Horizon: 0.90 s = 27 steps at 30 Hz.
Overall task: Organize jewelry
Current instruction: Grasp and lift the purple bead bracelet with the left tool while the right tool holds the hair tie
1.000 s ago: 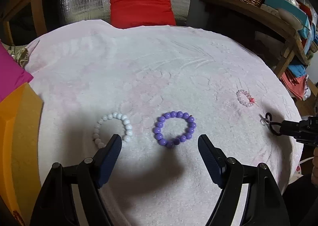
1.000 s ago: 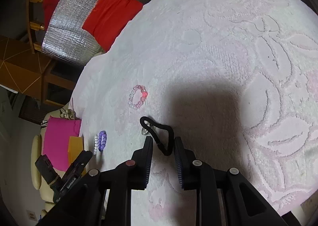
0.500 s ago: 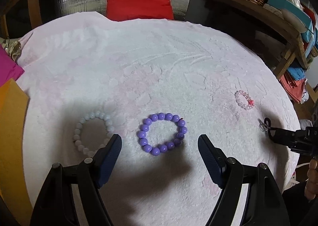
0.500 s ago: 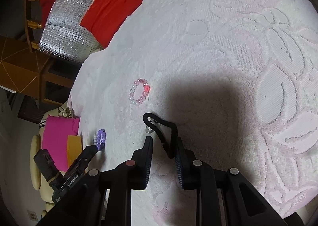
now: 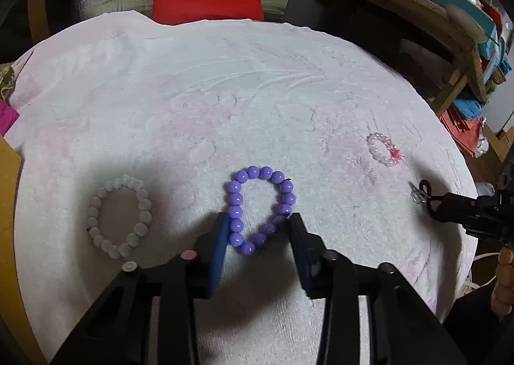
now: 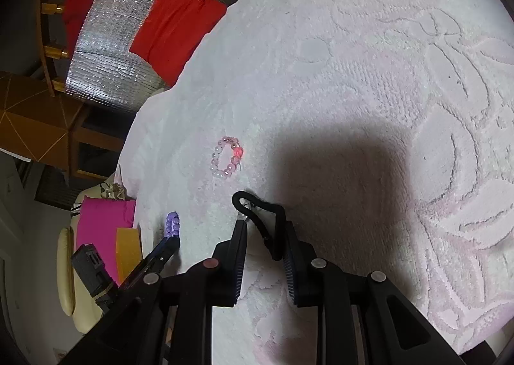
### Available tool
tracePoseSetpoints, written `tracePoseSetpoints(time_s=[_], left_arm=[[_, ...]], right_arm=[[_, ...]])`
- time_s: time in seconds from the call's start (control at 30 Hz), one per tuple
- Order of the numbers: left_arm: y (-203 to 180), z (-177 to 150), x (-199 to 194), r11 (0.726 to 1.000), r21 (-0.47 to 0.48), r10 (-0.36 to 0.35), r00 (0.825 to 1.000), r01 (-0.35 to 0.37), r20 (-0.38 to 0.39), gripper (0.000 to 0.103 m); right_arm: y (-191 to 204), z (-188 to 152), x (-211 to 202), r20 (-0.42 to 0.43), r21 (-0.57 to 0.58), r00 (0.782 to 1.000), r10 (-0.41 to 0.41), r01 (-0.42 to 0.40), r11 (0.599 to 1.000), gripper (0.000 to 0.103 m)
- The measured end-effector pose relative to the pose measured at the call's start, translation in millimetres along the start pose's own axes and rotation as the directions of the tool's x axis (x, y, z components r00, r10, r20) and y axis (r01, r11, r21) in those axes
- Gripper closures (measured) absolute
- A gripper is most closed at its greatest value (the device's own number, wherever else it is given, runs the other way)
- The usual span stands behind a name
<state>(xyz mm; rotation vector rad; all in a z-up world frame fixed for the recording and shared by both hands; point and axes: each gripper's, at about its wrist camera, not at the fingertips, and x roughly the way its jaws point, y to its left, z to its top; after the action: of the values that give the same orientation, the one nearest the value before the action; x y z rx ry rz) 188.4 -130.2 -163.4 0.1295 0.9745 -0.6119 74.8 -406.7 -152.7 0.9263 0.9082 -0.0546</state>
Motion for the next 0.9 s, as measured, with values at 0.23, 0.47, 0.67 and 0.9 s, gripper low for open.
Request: tracePoseSetpoints(time_s=[0.23,0.47,0.67,0.9], left_arm=[[-10.5,-4.1,-4.2,0.999,0.038,-0.006,1.000,0.005,0.005,0.075],[-16.8,-5.3,-2.9,0.998,0.056,0.020,1.000,-0.021,0.013,0.073],[-15.2,-6.8,-3.4,0.998,0.066,0.015,1.000,-0.017,0.027,0.078],[-18.4,-9.5,-6.9,0.996,0.084,0.014,0.999,-0.017,0.039,0.094]], right_arm=[[8.6,-3.6,2.3,0.006,-0.041,1.000,-0.015,0.015,0.999,0.081],[10.4,-3.0,1.8,0.013,-0.058,1.000,-0.011,0.012,0.998,0.086],[4.8,-1.3,0.7,0.012,-0.018,1.000,-0.009,0.009,1.000,0.086],[9.9,-2.3,5.8,0.018,-0.066,0.999,-0.036,0.038,0.997,0.089]])
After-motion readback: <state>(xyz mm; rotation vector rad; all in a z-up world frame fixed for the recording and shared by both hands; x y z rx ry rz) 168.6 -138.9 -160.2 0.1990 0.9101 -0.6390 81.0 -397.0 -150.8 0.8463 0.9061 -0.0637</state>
